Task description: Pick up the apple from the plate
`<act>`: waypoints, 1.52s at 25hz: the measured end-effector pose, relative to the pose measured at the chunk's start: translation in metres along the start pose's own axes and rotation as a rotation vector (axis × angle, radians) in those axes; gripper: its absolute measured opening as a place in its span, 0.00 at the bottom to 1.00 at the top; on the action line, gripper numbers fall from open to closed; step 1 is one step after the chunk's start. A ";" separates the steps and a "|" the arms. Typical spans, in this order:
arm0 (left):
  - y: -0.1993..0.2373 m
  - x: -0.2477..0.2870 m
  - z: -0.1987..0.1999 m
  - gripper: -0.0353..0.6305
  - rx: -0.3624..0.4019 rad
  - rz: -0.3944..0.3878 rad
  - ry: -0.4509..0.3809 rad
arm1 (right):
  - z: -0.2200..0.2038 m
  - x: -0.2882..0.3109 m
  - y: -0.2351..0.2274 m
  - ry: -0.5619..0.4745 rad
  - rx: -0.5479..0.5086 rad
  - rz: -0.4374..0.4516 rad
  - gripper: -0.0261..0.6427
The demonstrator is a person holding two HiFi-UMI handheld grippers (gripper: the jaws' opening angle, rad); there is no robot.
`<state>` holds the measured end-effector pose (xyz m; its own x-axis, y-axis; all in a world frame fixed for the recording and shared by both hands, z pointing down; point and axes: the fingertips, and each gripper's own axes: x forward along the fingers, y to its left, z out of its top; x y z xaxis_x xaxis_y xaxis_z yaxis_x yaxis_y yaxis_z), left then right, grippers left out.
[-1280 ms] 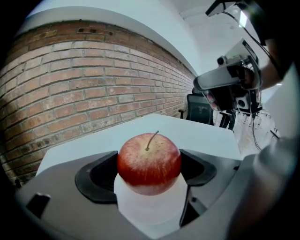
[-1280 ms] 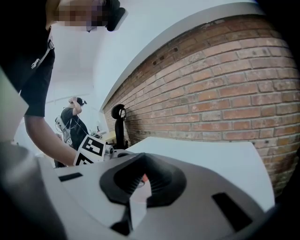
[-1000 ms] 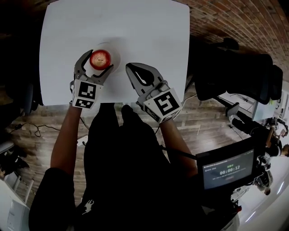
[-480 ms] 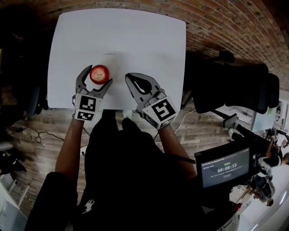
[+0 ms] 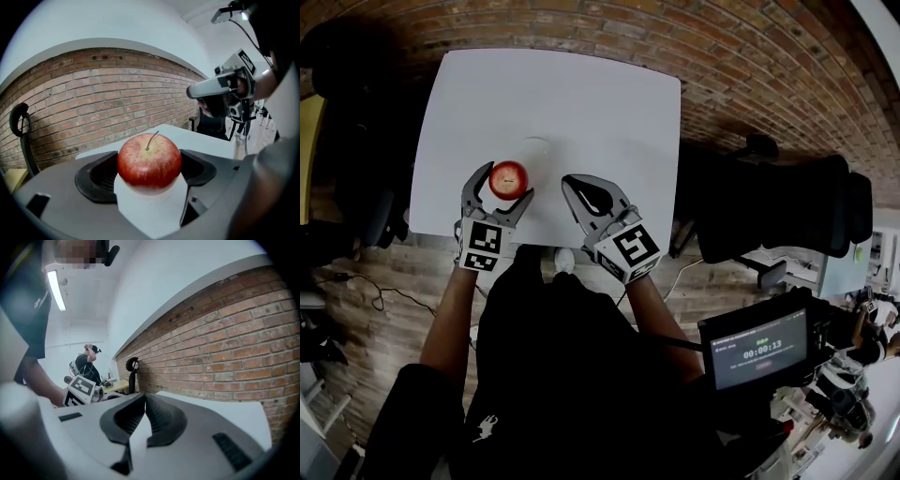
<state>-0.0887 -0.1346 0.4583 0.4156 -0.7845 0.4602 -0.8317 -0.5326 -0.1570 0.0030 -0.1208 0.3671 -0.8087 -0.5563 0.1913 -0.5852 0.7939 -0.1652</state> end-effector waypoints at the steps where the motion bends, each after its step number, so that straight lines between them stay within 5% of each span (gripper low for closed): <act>1: 0.000 -0.002 0.002 0.67 0.002 0.004 -0.003 | 0.002 -0.001 0.001 -0.004 -0.003 0.000 0.04; 38: -0.019 -0.049 0.038 0.67 0.034 0.040 -0.076 | 0.024 -0.019 0.018 -0.080 -0.049 0.016 0.04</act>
<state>-0.0795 -0.0982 0.4049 0.4098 -0.8268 0.3854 -0.8358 -0.5096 -0.2045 0.0068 -0.1015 0.3375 -0.8212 -0.5598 0.1111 -0.5702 0.8127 -0.1196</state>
